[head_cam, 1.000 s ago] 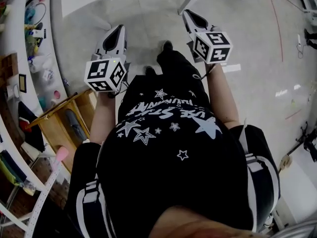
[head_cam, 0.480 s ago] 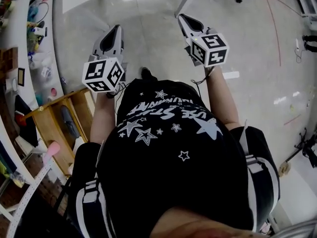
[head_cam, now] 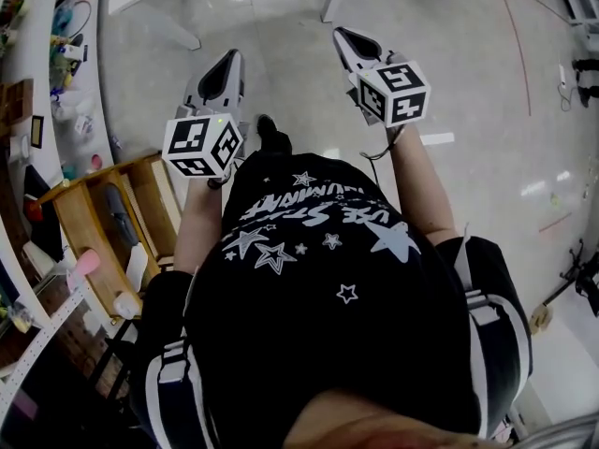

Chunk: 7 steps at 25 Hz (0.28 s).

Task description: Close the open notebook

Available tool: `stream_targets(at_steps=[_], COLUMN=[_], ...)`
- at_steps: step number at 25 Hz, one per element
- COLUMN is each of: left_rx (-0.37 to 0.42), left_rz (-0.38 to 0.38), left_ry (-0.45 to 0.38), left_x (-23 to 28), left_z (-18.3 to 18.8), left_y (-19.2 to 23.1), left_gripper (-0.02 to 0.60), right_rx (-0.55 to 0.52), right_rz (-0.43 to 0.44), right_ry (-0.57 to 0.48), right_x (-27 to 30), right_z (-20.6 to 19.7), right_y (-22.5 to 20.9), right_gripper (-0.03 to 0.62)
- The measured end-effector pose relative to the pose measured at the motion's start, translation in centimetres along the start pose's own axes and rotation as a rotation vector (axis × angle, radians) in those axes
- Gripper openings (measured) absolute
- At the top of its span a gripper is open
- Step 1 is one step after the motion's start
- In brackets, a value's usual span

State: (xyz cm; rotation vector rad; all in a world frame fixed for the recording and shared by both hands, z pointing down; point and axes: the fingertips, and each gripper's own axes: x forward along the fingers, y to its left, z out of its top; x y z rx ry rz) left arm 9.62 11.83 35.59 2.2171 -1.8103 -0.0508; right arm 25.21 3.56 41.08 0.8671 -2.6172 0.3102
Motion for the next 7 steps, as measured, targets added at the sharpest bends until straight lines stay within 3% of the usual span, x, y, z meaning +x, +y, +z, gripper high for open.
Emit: stream_targets(at_steps=[7], left_rx=[0.006], left_rz=[-0.001], left_ry=[-0.001], left_x=[-3.4], left_z=[-2.2], left_y=[-4.0], left_gripper=[0.012], right_rx=[0.012], right_rz=[0.005], right_ry=[-0.003], right_x=[-4.5], right_z=[-3.1], right_y=[1.3], right_gripper=[0.011])
